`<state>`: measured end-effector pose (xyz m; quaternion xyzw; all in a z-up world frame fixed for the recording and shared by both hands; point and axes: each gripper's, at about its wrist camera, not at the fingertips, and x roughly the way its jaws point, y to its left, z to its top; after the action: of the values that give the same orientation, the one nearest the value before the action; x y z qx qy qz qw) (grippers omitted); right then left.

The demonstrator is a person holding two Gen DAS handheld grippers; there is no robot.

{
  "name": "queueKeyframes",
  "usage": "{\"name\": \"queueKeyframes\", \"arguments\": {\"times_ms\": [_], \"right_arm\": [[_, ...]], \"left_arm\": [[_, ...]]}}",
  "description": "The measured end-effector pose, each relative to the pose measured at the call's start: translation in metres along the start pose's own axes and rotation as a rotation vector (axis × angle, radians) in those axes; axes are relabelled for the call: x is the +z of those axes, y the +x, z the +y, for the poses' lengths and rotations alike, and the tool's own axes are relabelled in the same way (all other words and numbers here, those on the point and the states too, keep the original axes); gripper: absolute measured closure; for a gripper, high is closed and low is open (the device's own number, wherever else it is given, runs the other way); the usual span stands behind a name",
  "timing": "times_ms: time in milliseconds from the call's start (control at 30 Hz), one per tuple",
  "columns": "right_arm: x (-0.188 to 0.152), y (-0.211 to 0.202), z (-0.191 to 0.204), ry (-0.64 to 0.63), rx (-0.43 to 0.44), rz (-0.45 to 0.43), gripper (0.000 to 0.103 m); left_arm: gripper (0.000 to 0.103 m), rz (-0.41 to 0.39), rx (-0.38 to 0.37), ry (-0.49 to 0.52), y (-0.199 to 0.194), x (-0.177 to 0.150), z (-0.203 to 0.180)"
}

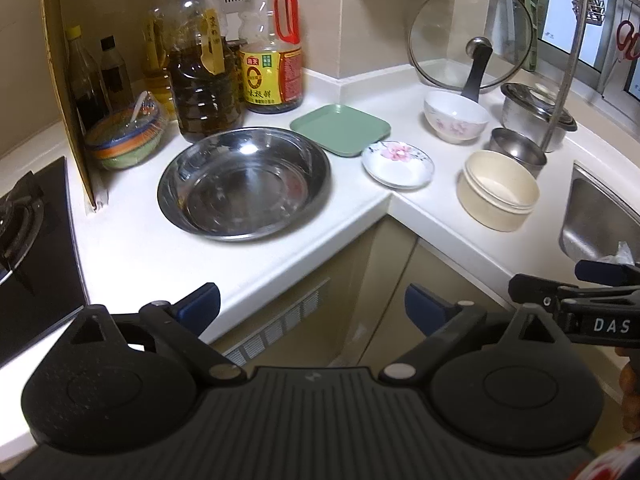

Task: Organize plates and bowls
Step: 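Reach the right tool toward the mint-green square plate and open fingers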

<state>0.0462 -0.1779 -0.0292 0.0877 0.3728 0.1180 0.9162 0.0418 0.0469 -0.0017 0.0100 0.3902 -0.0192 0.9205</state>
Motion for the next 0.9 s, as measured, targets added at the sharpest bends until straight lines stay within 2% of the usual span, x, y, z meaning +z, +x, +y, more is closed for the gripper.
{"name": "queueKeyframes", "arguments": {"times_ms": [167, 467, 767, 900], "right_arm": [[0.01, 0.01, 0.009, -0.005, 0.002, -0.018, 0.0], [0.056, 0.04, 0.018, -0.023, 0.016, -0.057, 0.0], [0.112, 0.099, 0.016, -0.068, 0.045, -0.054, 0.001], [0.136, 0.129, 0.012, -0.082, 0.076, -0.033, 0.009]], "left_arm": [[0.005, -0.005, -0.01, 0.018, 0.013, 0.013, 0.012], [0.006, -0.023, -0.016, 0.0, 0.047, 0.058, 0.029], [0.008, -0.04, 0.029, -0.033, 0.102, 0.113, 0.029], [0.009, -0.034, 0.053, -0.057, 0.127, 0.135, 0.029]]}}
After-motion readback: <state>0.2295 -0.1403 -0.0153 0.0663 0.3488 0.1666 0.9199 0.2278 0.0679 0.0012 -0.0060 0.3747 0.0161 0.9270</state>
